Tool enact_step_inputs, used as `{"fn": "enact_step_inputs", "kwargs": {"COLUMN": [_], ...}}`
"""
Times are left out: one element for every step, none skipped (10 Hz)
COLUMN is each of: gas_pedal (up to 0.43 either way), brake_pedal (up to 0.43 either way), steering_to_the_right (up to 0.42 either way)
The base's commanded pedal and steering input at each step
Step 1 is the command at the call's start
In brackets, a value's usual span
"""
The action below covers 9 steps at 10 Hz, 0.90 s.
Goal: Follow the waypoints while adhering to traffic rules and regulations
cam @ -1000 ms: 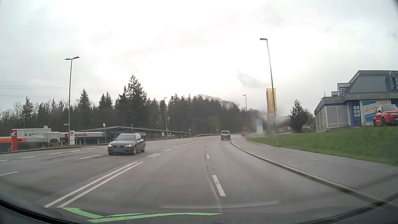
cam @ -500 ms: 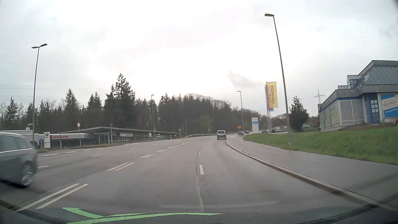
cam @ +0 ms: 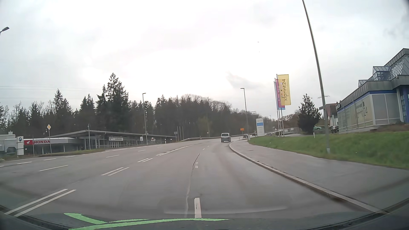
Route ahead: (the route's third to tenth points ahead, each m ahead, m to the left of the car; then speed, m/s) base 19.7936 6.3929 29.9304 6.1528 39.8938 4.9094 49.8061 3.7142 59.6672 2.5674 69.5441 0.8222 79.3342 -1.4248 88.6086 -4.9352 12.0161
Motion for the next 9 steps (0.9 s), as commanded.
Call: {"fn": "enact_step_inputs", "kwargs": {"gas_pedal": [0.268,0.268,0.28,0.28,0.287,0.287,0.287,0.287,0.287], "brake_pedal": [0.0,0.0,0.0,0.0,0.0,0.0,0.0,0.0,0.0], "steering_to_the_right": [0.013,0.012,0.011,0.01,0.01,0.009,0.009,0.009,0.008]}}
